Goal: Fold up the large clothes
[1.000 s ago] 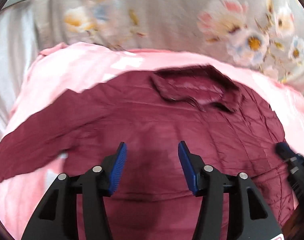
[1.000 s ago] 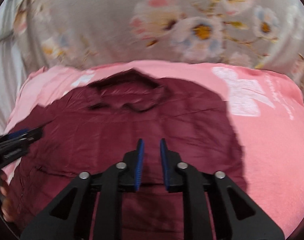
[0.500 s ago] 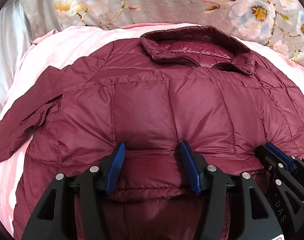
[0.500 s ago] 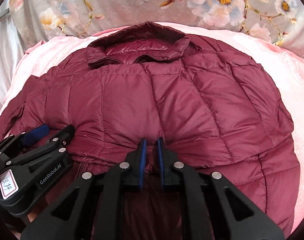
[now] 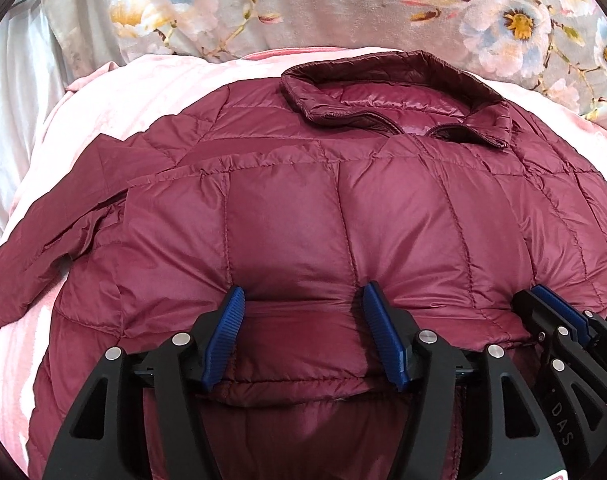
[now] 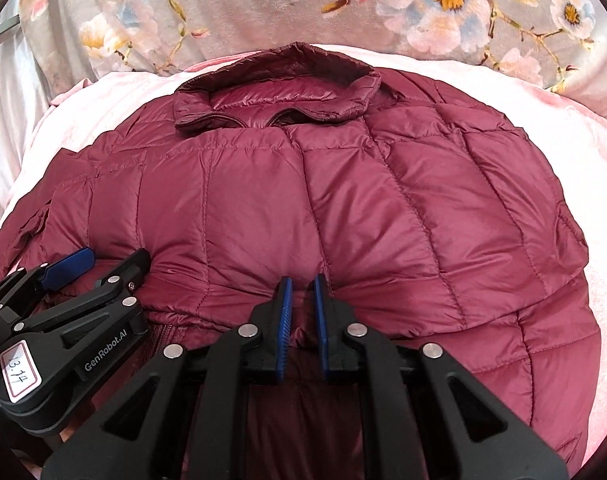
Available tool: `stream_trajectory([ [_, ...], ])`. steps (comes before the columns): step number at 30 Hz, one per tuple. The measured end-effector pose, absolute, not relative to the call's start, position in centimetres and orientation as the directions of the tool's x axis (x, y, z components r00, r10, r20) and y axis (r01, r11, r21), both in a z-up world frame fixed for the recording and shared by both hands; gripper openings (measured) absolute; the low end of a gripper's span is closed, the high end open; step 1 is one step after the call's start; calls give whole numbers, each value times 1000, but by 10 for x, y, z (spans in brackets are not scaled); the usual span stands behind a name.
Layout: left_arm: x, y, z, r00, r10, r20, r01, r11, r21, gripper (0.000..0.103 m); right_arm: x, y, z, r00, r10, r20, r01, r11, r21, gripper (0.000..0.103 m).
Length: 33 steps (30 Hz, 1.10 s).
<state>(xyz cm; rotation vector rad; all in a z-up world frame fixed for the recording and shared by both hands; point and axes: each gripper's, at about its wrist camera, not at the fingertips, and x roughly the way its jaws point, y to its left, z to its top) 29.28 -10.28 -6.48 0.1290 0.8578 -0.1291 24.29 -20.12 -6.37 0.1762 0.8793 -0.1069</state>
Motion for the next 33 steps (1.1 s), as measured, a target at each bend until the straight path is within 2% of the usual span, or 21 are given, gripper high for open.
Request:
stream_trajectory([
  [1,293,-100,-64,646,-66,-760,161,986,52,69,243,-202,-64,634,-16,-773,165,980,115,10],
  [3,295,-92,-62,640,-95,-762,152,988,4,77,243,-205,-64,635,-2,-772,165,977,133,10],
  [5,294,-70,-55,641,-158,-751,121,987,-105,77,243,-209,-64,637,20,-770,164,973,161,10],
  [7,291,-46,-46,634,-176,-753,85,984,-158,77,241,-212,-63,643,31,-765,168,969,181,10],
  [11,272,45,-23,631,-235,-740,-9,951,-310,77,210,-205,-43,660,-56,-749,197,975,101,13],
  [12,267,70,-19,639,-221,-736,-44,946,-322,78,193,-199,-34,677,-56,-734,186,978,97,16],
  [14,257,129,-15,652,-108,-751,-166,945,-281,79,173,-190,-26,695,-32,-718,160,981,111,24],
  [17,248,218,-21,619,14,-785,-330,912,-244,80,147,-173,-26,695,-6,-719,127,985,115,25],
  [22,235,339,-42,571,45,-820,-558,753,-348,79,129,-153,-46,667,1,-745,116,988,105,26],
  [26,233,378,-44,593,83,-801,-608,698,-378,79,128,-147,-49,669,-38,-743,129,990,65,28],
  [27,239,382,-45,593,75,-801,-607,696,-384,76,129,-147,-50,665,-45,-745,135,989,61,31],
  [29,244,383,-51,589,56,-806,-600,699,-390,61,129,-148,-51,663,-45,-747,139,988,64,32],
  [30,250,381,-51,580,59,-813,-599,707,-376,39,128,-149,-51,663,-47,-747,142,988,65,34],
  [31,258,371,-49,574,59,-817,-586,727,-359,12,128,-150,-51,663,-49,-747,147,987,66,35],
  [32,262,365,-47,573,49,-818,-569,742,-355,0,128,-150,-52,662,-48,-748,149,987,68,35],
  [33,266,360,-42,580,40,-813,-550,756,-355,0,128,-151,-52,663,-48,-747,151,986,70,36],
])
